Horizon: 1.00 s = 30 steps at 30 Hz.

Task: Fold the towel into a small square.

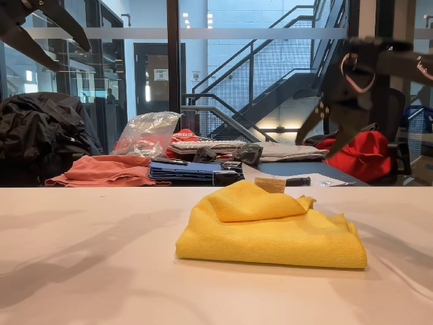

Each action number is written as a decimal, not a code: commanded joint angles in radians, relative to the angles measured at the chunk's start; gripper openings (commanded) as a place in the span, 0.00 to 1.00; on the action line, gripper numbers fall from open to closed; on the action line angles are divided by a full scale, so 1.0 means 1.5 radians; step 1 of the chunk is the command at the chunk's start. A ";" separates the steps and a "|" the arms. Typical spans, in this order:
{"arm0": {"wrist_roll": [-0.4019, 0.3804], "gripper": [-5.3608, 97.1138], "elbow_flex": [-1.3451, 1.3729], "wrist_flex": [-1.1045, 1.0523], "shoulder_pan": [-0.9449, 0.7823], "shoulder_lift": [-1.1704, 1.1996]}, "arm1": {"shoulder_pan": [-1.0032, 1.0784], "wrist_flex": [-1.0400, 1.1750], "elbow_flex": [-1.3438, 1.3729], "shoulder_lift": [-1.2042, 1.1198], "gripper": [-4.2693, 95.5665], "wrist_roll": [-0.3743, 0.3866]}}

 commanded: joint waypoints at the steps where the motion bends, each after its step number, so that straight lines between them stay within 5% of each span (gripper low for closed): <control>1: 0.005 0.30 -0.014 -0.022 -0.003 0.001 | -0.005 -0.003 -0.006 0.011 0.26 -0.001; 10: -0.016 0.29 -0.071 -0.147 -0.006 -0.057 | -0.006 -0.003 -0.006 0.010 0.26 -0.003; 16: -0.144 0.22 -0.112 -0.171 -0.004 -0.132 | -0.006 -0.003 -0.006 0.010 0.26 -0.003; 30: -0.296 0.28 -0.300 -0.169 0.005 -0.295 | -0.006 -0.003 -0.005 0.000 0.26 -0.004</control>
